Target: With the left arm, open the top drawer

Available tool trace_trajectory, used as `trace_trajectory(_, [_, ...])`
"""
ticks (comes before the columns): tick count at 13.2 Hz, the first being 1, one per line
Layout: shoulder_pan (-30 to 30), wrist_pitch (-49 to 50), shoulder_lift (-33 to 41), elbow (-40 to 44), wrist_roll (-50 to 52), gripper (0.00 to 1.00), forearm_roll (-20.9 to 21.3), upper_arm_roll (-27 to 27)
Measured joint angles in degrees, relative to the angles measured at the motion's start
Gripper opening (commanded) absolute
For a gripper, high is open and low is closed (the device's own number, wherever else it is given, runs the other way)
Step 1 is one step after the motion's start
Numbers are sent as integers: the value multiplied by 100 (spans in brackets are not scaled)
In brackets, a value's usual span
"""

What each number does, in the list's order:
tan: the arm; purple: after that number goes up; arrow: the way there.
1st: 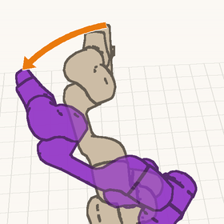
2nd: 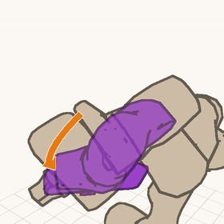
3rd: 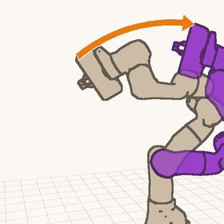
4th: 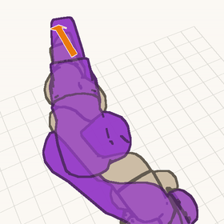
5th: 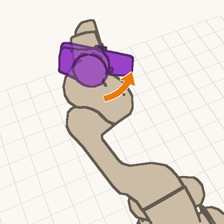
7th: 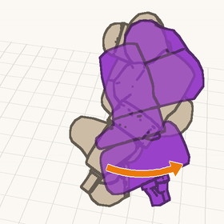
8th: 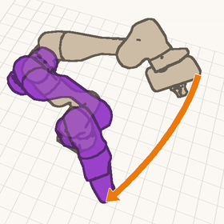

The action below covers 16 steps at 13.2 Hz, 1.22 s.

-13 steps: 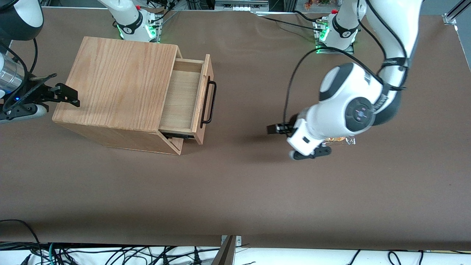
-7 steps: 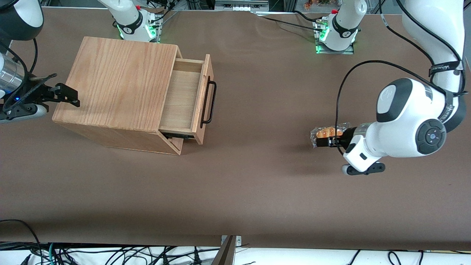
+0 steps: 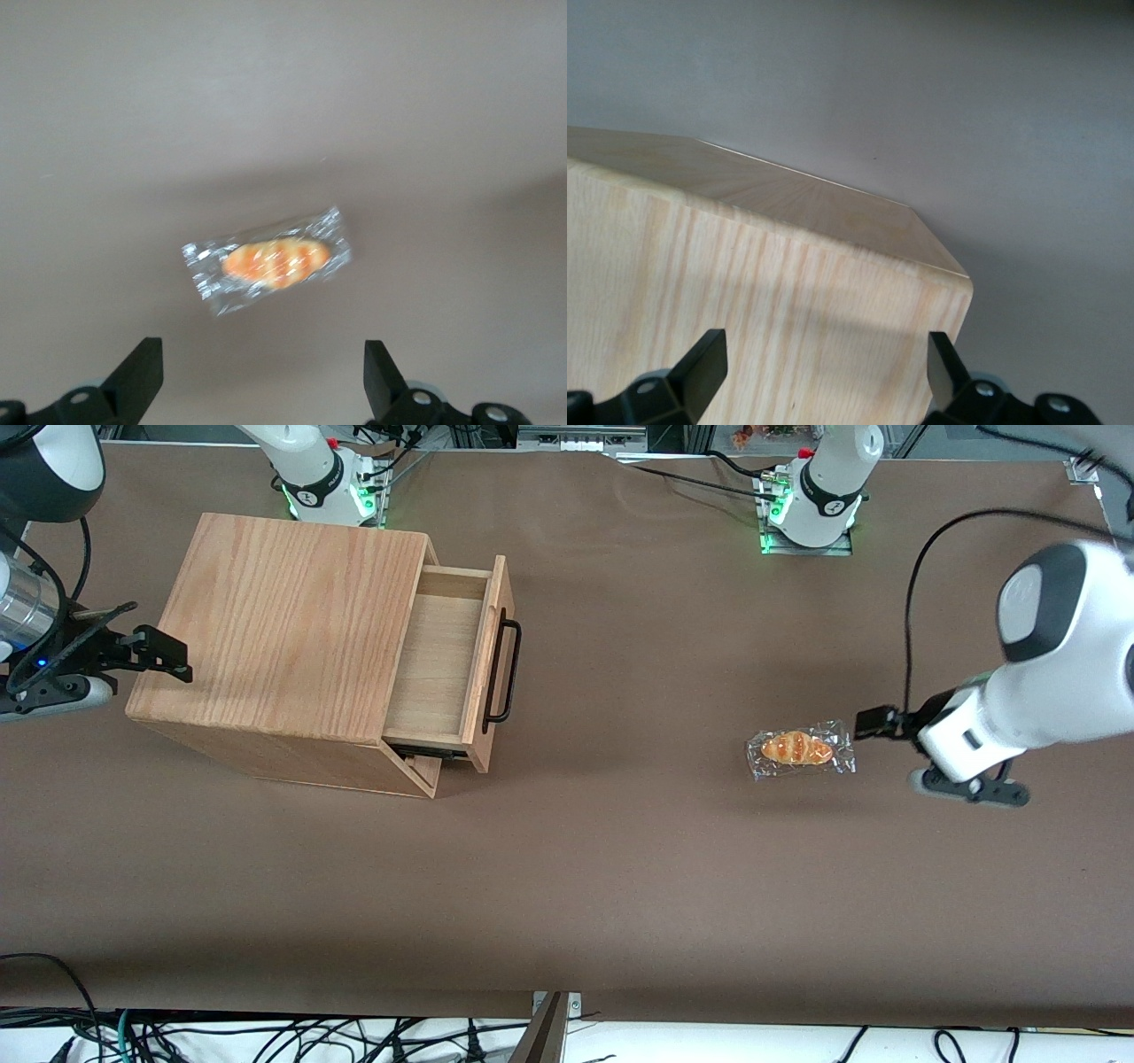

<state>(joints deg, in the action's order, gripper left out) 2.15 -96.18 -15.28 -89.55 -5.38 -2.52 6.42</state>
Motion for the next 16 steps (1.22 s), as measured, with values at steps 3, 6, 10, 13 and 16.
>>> trace_trajectory(3, [-173,157,987,-566,-454,100,0,-443])
trace_trajectory(6, [-193,598,1553,-611,-533,100,22,-583])
trace_trajectory(10, [-230,654,1649,-391,-533,100,52,-595])
trace_trajectory(13, [-233,646,1551,-295,-532,100,52,-597])
trace_trajectory(16, [-234,646,1495,-203,-531,100,52,-599])
